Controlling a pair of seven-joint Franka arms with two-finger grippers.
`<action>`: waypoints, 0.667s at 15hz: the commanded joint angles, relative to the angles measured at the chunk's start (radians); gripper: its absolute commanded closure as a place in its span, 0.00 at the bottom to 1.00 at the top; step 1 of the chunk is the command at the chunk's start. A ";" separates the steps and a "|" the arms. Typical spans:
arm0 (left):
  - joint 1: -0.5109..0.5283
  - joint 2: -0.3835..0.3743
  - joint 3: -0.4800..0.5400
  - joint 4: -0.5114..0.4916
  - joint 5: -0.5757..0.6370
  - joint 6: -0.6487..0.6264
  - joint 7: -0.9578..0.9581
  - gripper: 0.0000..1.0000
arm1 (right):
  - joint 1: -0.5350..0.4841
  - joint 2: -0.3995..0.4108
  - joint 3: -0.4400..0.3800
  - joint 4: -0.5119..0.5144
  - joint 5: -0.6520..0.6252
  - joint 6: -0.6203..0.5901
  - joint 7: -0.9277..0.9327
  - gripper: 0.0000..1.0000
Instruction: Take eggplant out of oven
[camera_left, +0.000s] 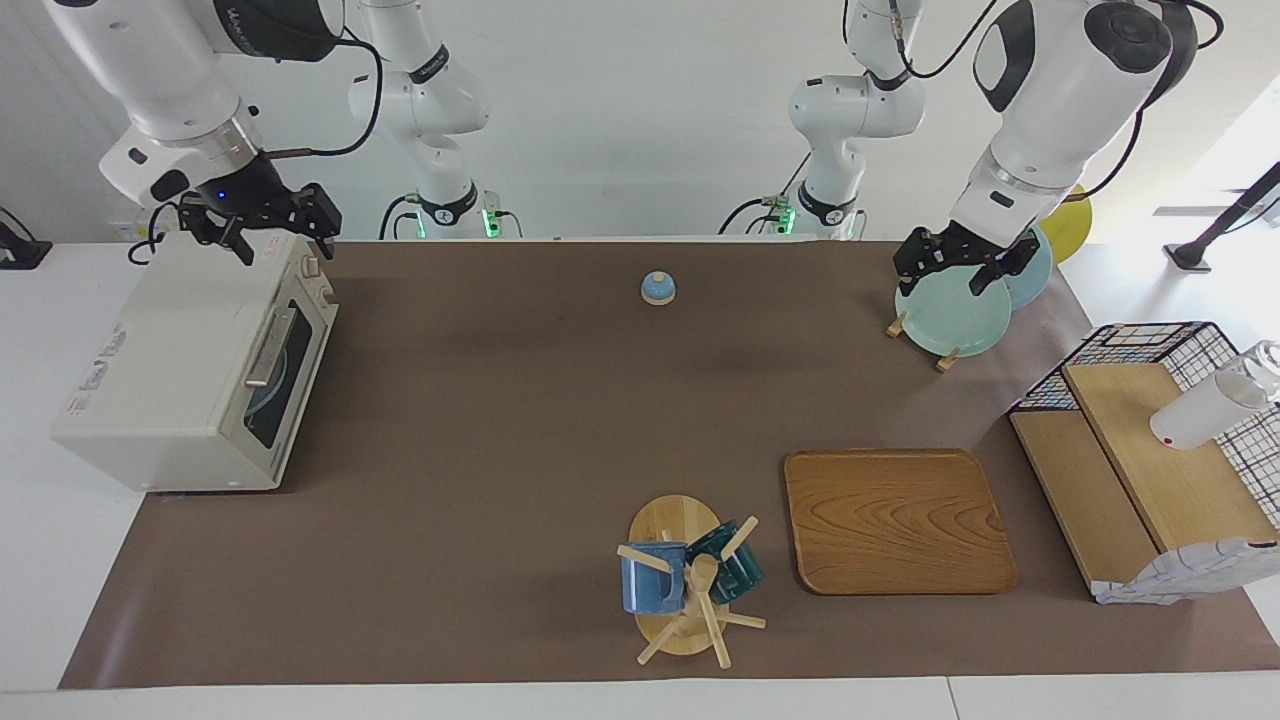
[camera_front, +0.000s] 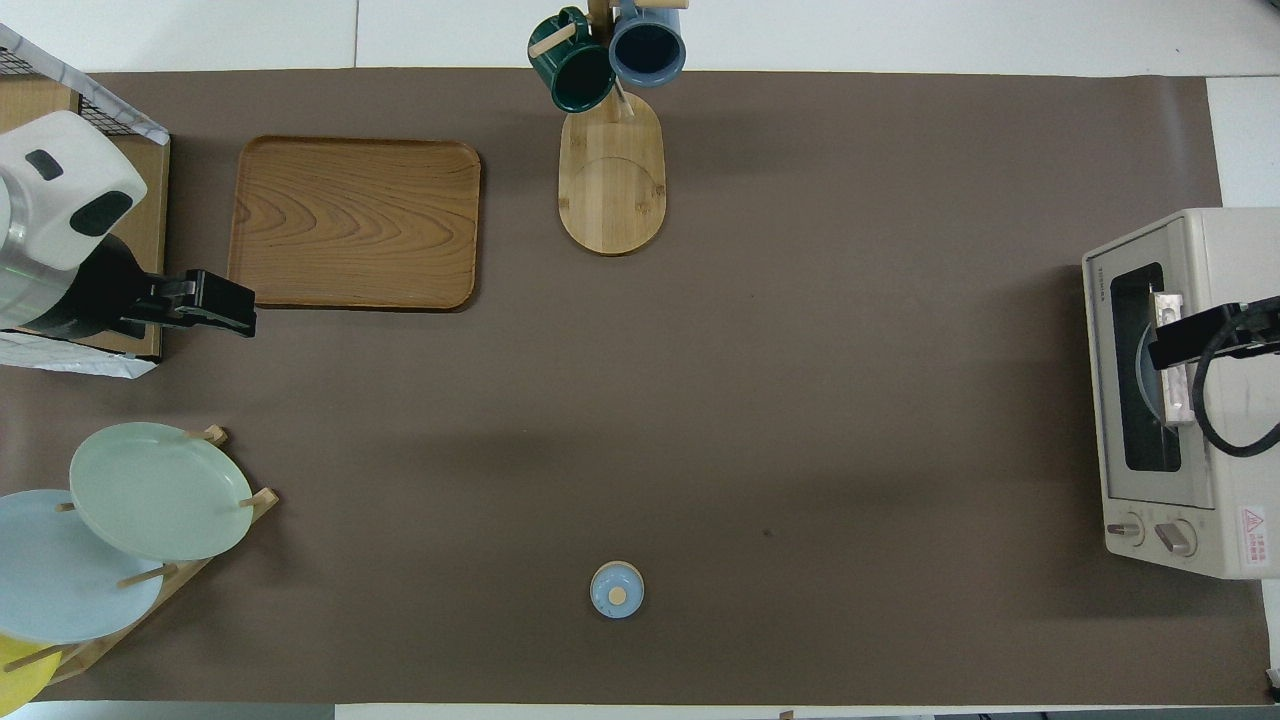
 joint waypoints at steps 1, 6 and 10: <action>0.000 -0.026 0.001 -0.024 0.018 0.000 0.003 0.00 | -0.005 0.000 0.006 0.000 0.010 0.010 0.010 0.00; 0.000 -0.026 0.001 -0.024 0.018 0.000 0.003 0.00 | -0.003 0.001 0.006 0.000 0.006 0.010 0.020 0.00; 0.002 -0.026 0.001 -0.024 0.018 0.000 0.003 0.00 | -0.007 -0.005 0.004 -0.013 0.009 0.010 0.004 0.00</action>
